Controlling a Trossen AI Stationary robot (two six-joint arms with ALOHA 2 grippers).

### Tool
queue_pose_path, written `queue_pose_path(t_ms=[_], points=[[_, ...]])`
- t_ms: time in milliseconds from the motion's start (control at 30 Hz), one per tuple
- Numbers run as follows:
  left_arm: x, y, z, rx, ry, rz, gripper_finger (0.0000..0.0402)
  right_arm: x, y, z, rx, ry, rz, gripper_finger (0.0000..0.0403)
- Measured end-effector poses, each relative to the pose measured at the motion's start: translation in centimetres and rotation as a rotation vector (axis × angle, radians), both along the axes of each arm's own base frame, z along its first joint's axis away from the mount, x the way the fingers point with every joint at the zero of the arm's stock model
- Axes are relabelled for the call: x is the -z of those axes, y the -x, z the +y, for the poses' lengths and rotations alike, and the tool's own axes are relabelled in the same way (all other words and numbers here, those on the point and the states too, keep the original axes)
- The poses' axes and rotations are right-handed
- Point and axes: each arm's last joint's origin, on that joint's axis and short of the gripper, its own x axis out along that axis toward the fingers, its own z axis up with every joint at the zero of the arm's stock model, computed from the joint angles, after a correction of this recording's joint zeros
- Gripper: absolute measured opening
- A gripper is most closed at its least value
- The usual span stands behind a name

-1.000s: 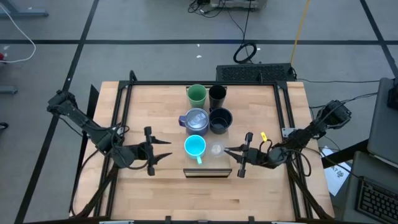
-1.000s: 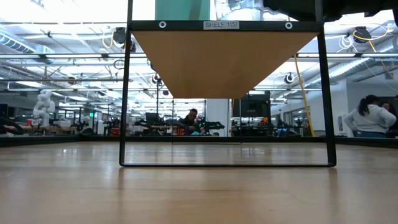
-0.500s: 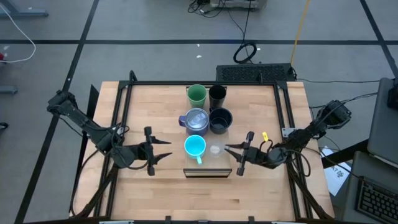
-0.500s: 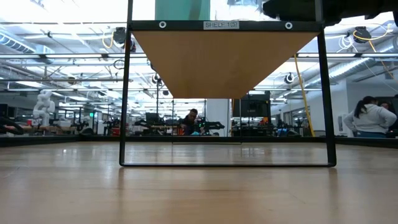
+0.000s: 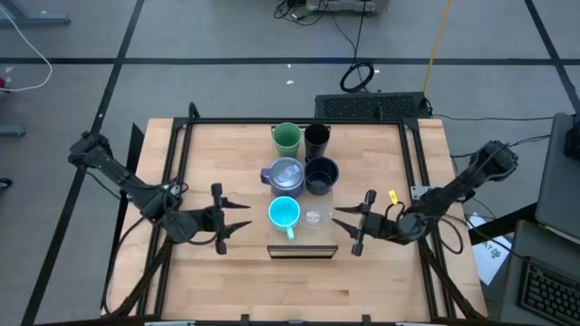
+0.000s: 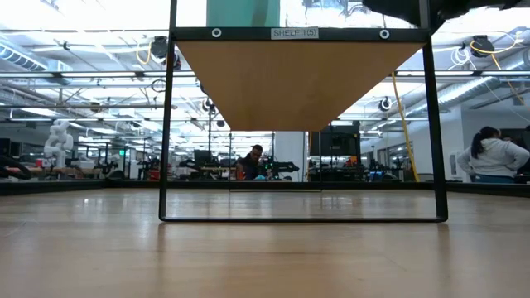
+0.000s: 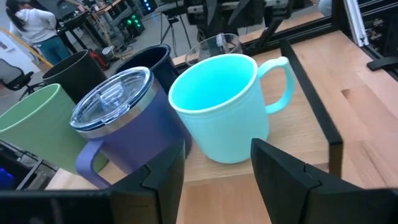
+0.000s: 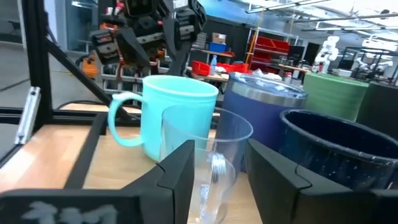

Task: Stack small to large cups/mugs on shelf
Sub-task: Return to Home Position

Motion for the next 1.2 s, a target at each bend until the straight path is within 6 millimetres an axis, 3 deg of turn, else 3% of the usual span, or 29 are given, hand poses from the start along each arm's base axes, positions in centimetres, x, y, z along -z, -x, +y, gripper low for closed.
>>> queue_pose_path(t_ms=[500,733,967,1033,1200], points=[[-0.1,-1.2,2.0,-0.070,0.028,-0.003,0.0180,-2.0,2.5,0.3,-0.084,0.002,0.006,0.0126],[0.0,-1.8,3.1,-0.044,0.053,0.019,0.0097,-3.2,3.7,-0.4,-0.094,0.057,0.011,0.0107],[0.0,-2.0,3.5,-0.056,0.050,0.020,0.0019,-4.3,5.4,-1.8,-0.200,0.082,0.033,0.0025],[0.3,-2.1,3.7,-0.046,0.064,0.013,0.0006,-4.5,5.9,-2.1,-0.221,0.094,0.050,0.0007],[2.1,-2.3,4.2,-0.052,0.094,-0.034,0.0012,-4.5,6.9,-2.9,-0.249,0.118,0.089,0.0006]])
